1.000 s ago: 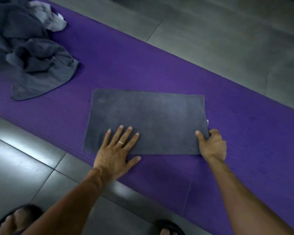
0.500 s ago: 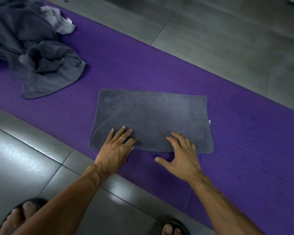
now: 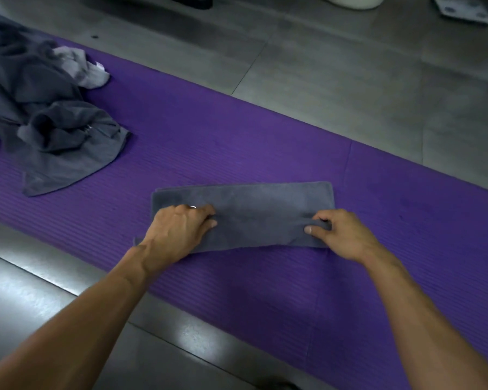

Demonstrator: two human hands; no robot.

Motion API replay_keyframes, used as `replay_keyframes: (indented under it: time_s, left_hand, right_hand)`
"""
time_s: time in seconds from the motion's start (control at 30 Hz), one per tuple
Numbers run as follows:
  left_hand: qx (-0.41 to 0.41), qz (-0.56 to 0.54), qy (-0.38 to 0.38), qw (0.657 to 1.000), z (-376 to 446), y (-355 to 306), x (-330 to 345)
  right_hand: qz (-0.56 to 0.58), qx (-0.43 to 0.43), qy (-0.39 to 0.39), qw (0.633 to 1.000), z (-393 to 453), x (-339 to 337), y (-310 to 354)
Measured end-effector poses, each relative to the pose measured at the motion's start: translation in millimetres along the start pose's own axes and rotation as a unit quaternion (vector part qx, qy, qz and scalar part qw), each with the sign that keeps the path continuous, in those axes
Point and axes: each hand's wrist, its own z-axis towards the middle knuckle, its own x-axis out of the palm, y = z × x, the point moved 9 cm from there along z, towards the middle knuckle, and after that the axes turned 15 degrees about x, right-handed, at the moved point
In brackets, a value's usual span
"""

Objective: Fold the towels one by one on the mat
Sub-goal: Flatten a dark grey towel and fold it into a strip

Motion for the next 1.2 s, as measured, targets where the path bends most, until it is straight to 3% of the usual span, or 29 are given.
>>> replay_keyframes:
  time_s: [0.13,0.3,0.53,0.7,0.77,0.9,1.0,1.07,1.13,1.2]
  left_hand:
    - [-0.058,0.106,0.018,0.992,20,5,-9]
    - [-0.087,0.147,0.016,0.985,39,18,-12]
    - [-0.080,0.176,0.024,0.981,60,35,5]
    - [-0.096,0.151,0.041,0.983,70,49,22]
    - [-0.107,0.131,0.015,0.986,72,51,23]
    - [0.010,0.091,-0.103,0.990,76,12,25]
    - [0.063,0.028,-0.006,0.998,66,-3,63]
    - [0.043,0.036,0.044,0.997,60,7,78]
    - [0.040,0.041,0.064,0.996,61,8,80]
    - [0.046,0.038,0.068,0.996,63,7,80]
  right_hand:
    - [-0.114,-0.004,-0.119,0.986,19,-23,27]
    - [-0.215,-0.022,-0.195,0.957,46,-29,57]
    - [-0.268,0.010,-0.182,0.946,83,-19,50]
    - [-0.215,0.029,-0.166,0.962,95,-14,36]
    - [-0.196,0.034,-0.166,0.966,98,-16,34]
    - [-0.181,0.070,-0.132,0.972,105,-15,30]
    - [-0.171,0.119,-0.171,0.963,102,-15,29]
    - [-0.173,0.098,-0.275,0.941,89,-17,45]
    - [-0.114,0.010,-0.340,0.933,65,-2,75]
    - [-0.054,-0.103,-0.273,0.955,50,37,107]
